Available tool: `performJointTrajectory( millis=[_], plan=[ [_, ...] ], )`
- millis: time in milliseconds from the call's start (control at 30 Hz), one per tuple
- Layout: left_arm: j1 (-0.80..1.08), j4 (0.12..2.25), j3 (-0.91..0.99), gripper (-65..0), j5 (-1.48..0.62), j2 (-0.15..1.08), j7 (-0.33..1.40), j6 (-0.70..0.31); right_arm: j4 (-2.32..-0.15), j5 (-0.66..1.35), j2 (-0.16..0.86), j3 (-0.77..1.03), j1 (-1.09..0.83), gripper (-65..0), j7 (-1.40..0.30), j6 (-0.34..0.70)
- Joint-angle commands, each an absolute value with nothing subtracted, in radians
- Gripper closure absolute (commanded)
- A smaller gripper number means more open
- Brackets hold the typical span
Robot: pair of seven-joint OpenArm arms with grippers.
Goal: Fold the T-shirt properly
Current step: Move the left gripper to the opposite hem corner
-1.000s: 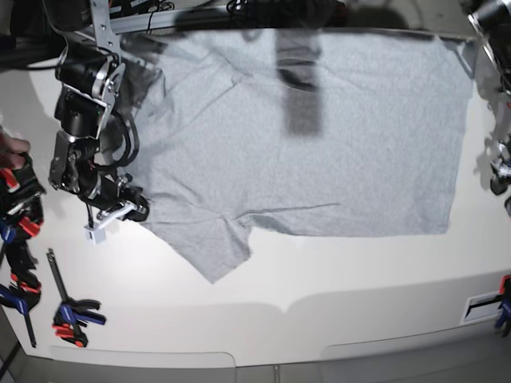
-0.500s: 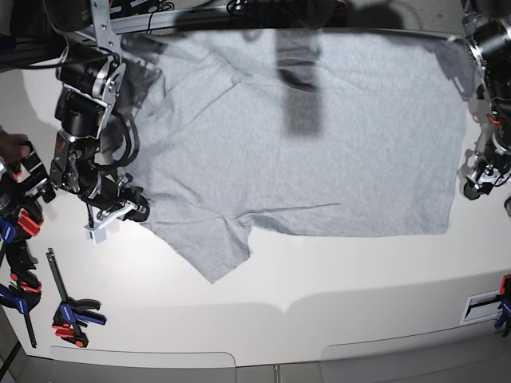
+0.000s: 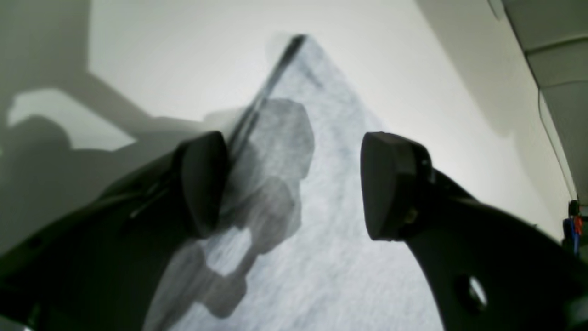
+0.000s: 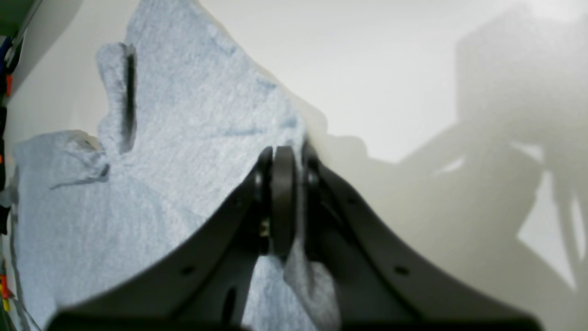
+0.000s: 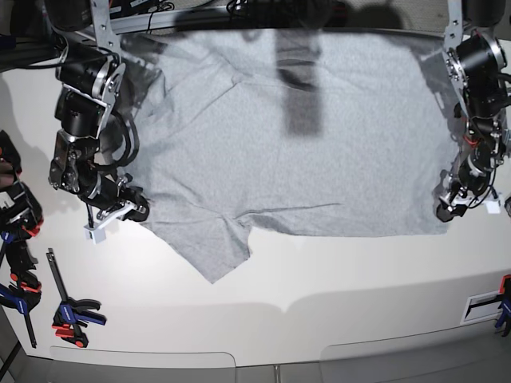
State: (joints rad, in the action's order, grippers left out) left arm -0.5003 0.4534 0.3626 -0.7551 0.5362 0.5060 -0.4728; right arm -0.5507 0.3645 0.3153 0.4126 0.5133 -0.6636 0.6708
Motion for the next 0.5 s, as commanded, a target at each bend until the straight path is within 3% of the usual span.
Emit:
performJointTrajectory(
  millis=[0, 467],
  plan=[
    [-0.53, 0.465, 0.364, -42.0, -0.759, 0.55, 0.504, -0.48, -0.559, 0.349, 0.326, 0.411, 0.535, 0.0, -0.674, 0.666],
    [-0.535, 0.465, 0.364, -39.5, -0.76, 0.543, 0.502, -0.503, -0.559, 0.349, 0.326, 0.411, 0.535, 0.0, -0.67, 0.666]
  ],
)
